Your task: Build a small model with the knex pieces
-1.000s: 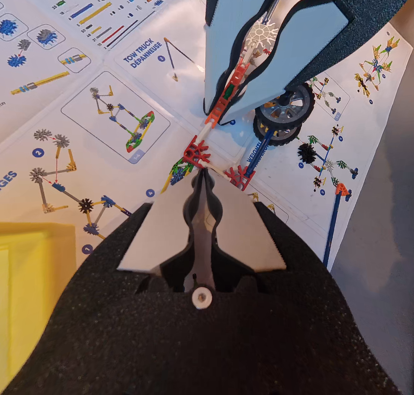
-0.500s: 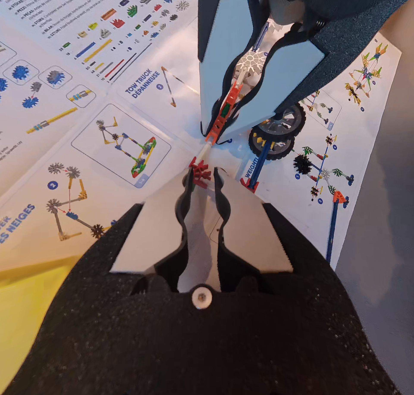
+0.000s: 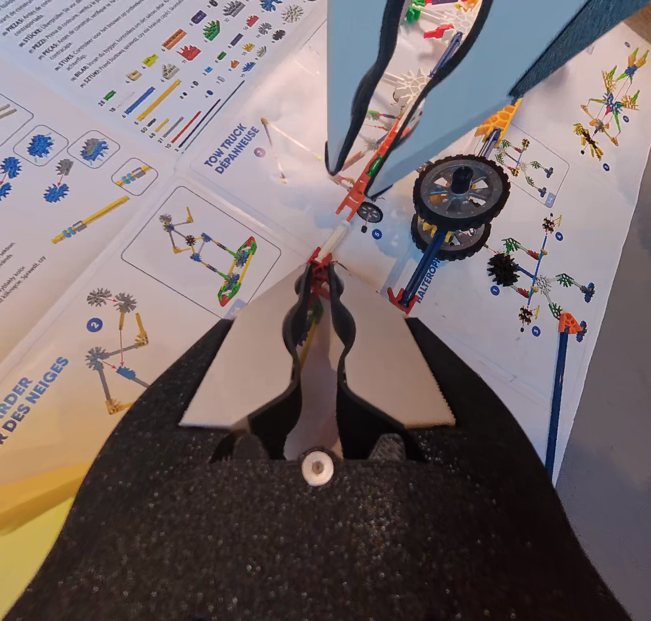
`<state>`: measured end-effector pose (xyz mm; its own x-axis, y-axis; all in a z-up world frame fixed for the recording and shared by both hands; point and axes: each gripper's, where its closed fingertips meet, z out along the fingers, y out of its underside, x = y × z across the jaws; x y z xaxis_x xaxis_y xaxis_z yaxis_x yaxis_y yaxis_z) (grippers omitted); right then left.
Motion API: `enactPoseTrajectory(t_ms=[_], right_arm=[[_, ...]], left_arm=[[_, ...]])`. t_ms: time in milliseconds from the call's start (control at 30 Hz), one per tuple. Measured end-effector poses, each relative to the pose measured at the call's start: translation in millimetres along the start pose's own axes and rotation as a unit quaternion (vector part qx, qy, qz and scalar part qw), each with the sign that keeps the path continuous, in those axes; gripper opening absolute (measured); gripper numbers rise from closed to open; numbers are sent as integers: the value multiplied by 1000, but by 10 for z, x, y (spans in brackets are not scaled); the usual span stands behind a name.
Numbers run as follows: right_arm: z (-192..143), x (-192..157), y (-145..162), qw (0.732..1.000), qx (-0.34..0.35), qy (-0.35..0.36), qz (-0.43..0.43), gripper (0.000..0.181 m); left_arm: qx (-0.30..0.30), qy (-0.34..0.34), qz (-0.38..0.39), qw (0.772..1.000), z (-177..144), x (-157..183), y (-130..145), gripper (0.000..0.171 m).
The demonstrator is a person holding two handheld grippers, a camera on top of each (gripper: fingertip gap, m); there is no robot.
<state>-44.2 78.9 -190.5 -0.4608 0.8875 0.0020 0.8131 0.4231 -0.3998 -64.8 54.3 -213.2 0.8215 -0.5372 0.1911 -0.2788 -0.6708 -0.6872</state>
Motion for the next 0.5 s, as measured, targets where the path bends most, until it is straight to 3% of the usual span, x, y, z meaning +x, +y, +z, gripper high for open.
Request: enactPoseTrajectory(t_ms=[100, 500], right_arm=[[-101, -17, 60, 1000, -12, -14, 17, 3], [175, -125, 186, 998, -42, -34, 33, 0]], left_arm=[[1, -3, -3, 1000, 0, 1, -2, 7], [37, -48, -16, 998, 12, -10, -10, 4]])
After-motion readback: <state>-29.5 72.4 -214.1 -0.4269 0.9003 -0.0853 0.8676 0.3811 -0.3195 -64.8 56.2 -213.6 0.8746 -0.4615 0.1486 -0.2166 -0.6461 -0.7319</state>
